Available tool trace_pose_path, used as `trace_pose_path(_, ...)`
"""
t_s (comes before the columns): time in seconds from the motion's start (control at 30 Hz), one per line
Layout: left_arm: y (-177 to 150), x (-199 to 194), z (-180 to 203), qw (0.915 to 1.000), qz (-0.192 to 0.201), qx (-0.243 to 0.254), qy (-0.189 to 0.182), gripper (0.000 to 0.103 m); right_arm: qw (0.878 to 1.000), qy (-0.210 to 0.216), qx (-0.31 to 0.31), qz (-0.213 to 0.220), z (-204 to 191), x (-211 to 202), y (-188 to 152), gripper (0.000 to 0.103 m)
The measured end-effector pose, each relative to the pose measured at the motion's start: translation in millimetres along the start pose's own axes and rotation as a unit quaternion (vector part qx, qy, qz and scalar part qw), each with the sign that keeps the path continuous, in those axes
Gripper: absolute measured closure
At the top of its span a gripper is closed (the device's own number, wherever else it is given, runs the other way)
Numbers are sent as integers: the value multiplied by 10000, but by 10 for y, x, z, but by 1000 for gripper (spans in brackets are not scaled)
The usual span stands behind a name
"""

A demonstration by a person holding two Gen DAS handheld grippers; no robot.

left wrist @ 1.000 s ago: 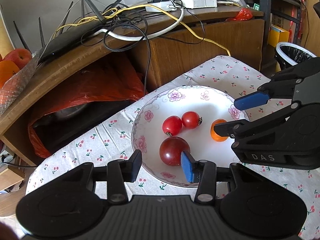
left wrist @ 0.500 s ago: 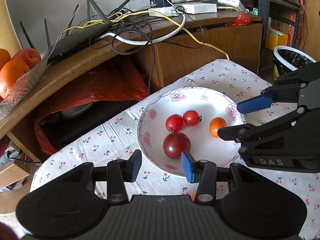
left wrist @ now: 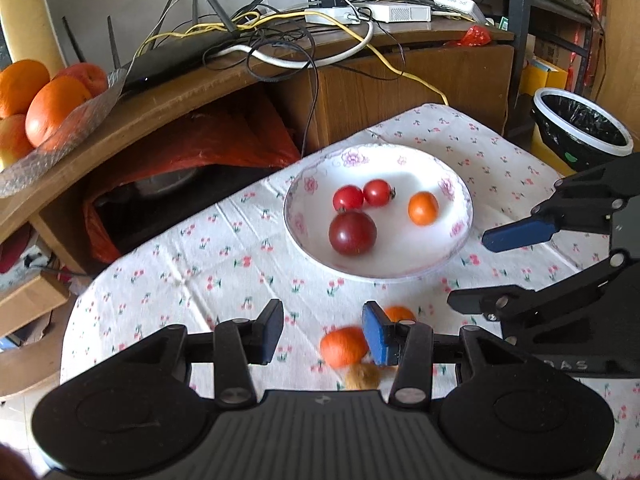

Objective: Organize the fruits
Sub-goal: 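Move both open grippers from the bowl toward the fruits on the cloth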

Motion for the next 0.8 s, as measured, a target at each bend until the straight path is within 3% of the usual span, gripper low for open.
trace_pose_path(0.4, -388, -94, 67, 9995, -189, -161, -202, 51, 9995, 164, 152, -226, -174, 19, -215, 60)
trace_pose_path(0.8, -520, -40, 51, 9987, -257, -209, -385, 51, 9986, 366, 216, -302, -254, 187, -222, 60)
Point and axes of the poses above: each gripper's, at about its wrist camera, not at the fingertips, and x roughly the way its jaws point, z to its right, y to its top, the point moved 6 cm from there along x, roughly the way its jaws point, and after that the axes turned 9 degrees about x, right-handed, at the moved point
